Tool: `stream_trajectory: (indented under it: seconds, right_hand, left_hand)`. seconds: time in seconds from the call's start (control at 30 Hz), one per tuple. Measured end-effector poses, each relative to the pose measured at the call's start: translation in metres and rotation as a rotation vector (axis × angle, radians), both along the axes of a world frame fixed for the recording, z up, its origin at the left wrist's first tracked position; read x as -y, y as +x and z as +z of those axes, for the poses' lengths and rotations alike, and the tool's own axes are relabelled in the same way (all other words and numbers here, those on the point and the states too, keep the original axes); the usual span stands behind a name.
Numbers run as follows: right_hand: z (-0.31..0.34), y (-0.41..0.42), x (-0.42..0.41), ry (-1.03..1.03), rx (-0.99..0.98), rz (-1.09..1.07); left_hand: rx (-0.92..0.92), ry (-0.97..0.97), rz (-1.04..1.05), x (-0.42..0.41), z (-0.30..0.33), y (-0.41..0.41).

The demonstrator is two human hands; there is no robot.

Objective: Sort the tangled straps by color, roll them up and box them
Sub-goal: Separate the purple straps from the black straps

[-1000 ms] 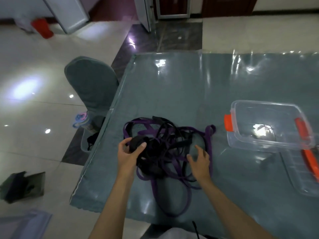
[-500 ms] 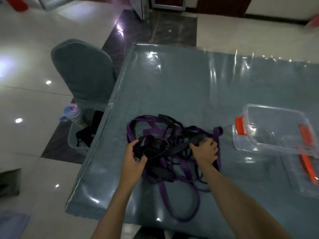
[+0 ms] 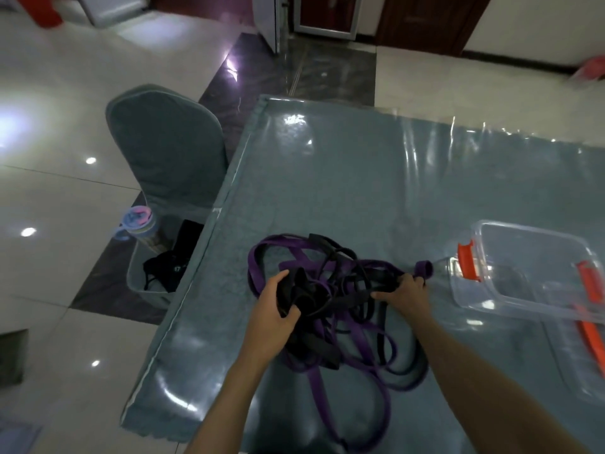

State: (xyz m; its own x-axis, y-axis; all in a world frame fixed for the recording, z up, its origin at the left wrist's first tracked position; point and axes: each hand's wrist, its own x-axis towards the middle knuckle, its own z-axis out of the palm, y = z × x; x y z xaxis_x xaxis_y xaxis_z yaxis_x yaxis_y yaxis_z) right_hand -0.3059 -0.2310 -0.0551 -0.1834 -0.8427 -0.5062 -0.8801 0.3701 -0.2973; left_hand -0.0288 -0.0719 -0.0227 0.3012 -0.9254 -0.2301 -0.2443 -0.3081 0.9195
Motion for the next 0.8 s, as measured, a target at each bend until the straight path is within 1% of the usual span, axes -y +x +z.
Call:
stream_trajectory:
  seconds: [0.13, 0.23, 0.27, 0.37, 0.5, 0.63, 0.7, 0.73, 0.8]
  right_hand:
    - [0.006, 0.004, -0.003, -0.048, 0.189, -0.042]
    - [0.005, 0.012, -0.008, -0.068, 0.429, -0.144]
    - [0.005, 0.016, -0.010, -0.071, 0.468, -0.158]
    - [0.003, 0.023, -0.013, -0.130, 0.425, -0.160]
    - [0.014, 0.021, -0.028, -0.282, 0.553, -0.197]
    - [0.031, 0.018, -0.051, -0.482, 0.673, -0.031]
    - [0.041, 0.024, -0.067, -0.538, 0.723, 0.084]
    - [0.044, 0.029, -0.076, -0.555, 0.727, 0.141]
    - [0.050, 0.043, -0.093, -0.570, 0.723, 0.228]
  left_hand:
    - [0.009, 0.018, -0.020, 0.012, 0.004, -0.001]
    - [0.029, 0.023, -0.036, 0.020, 0.007, -0.004]
    - [0.027, 0.024, -0.050, 0.022, 0.007, -0.005]
    - [0.044, 0.023, -0.084, 0.027, 0.012, -0.007]
    - [0.072, -0.019, -0.131, 0.033, 0.017, -0.008]
    - [0.066, 0.002, -0.238, 0.040, 0.026, -0.013]
    - [-0.004, 0.061, -0.269, 0.041, 0.034, -0.024]
    - [-0.088, 0.102, -0.263, 0.040, 0.038, -0.031]
    - [-0.334, 0.197, -0.211, 0.038, 0.046, -0.044]
